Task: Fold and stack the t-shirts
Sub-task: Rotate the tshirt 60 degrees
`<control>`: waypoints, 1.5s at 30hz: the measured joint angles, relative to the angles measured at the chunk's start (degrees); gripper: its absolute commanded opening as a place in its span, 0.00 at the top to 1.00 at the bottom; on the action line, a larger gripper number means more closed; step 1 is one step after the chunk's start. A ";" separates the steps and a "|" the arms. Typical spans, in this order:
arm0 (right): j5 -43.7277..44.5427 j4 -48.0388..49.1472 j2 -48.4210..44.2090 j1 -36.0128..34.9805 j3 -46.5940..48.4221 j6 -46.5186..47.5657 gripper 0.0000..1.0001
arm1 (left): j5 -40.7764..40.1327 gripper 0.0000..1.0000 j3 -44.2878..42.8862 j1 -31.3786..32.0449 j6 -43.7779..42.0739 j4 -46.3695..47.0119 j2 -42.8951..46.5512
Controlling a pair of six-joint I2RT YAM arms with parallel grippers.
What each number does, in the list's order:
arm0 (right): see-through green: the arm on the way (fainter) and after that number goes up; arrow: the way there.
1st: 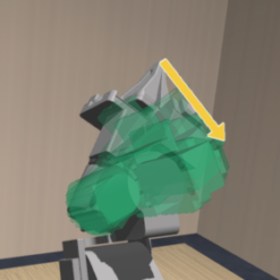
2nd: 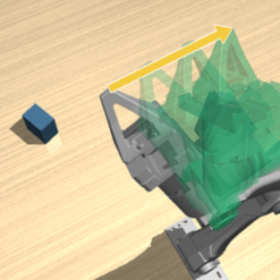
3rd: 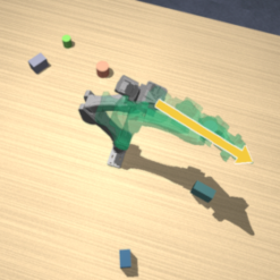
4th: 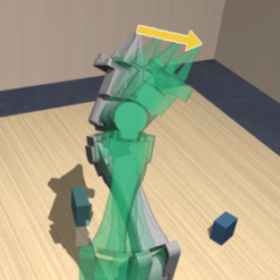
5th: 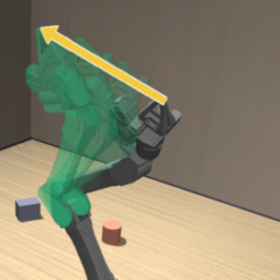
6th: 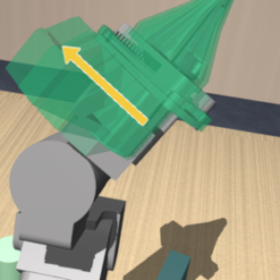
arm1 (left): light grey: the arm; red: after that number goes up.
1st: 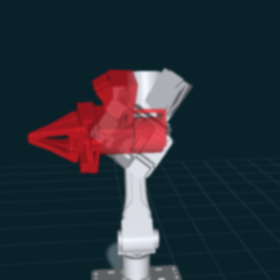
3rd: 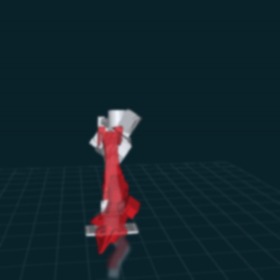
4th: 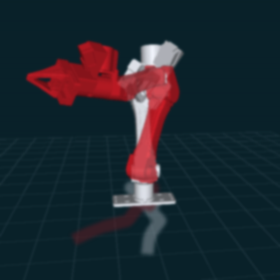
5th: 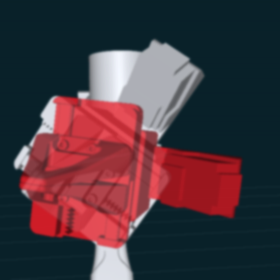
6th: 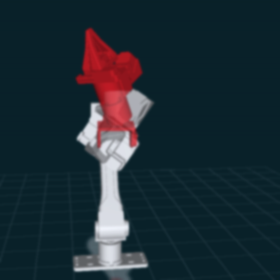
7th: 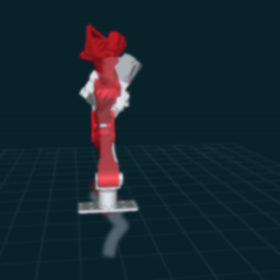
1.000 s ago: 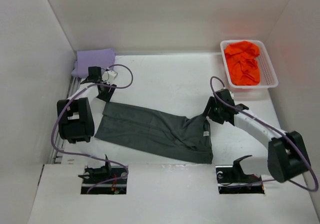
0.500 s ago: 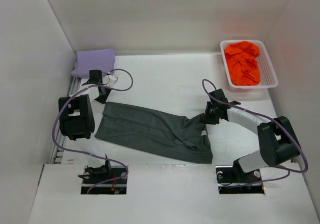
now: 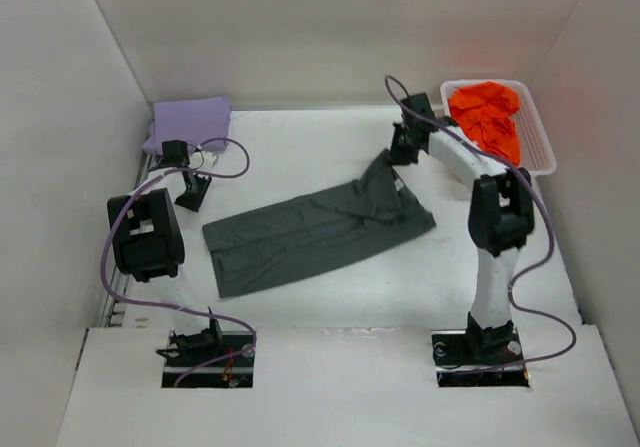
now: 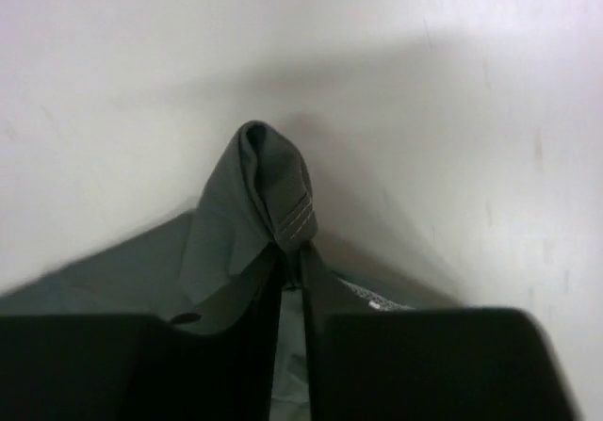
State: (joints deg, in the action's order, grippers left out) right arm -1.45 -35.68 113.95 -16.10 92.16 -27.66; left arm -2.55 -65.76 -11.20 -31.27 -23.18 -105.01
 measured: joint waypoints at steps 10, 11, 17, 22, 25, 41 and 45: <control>3.28 -7.21 18.53 -0.92 37.03 6.97 0.31 | 2.16 0.44 -0.33 5.64 2.47 -7.23 3.41; 3.69 -5.86 14.95 -0.94 31.43 6.95 0.33 | 2.54 0.44 -0.33 6.51 2.78 -7.45 3.54; 5.35 1.14 -7.37 0.87 -1.97 2.36 0.41 | 3.39 0.45 -0.20 9.25 4.13 -7.69 3.52; 5.92 7.39 -10.43 3.61 -15.23 -2.58 0.38 | 3.15 0.49 1.75 10.16 4.35 -6.95 2.75; 5.49 9.01 -7.80 3.85 -17.81 -5.60 0.38 | 2.05 0.49 2.40 11.43 3.98 -5.88 2.95; -1.75 -8.33 26.43 5.25 40.65 -2.10 0.96 | 1.27 0.45 8.57 14.95 3.41 -4.17 8.17; -1.75 -10.49 36.41 4.72 63.10 -1.90 0.66 | 1.33 0.45 8.79 16.39 3.43 -5.42 8.52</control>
State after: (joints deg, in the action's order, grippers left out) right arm -3.20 -46.17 150.36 -11.38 155.26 -29.56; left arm -1.21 -56.97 5.19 -27.83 -28.60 -96.49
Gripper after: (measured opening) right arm 0.254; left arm 0.549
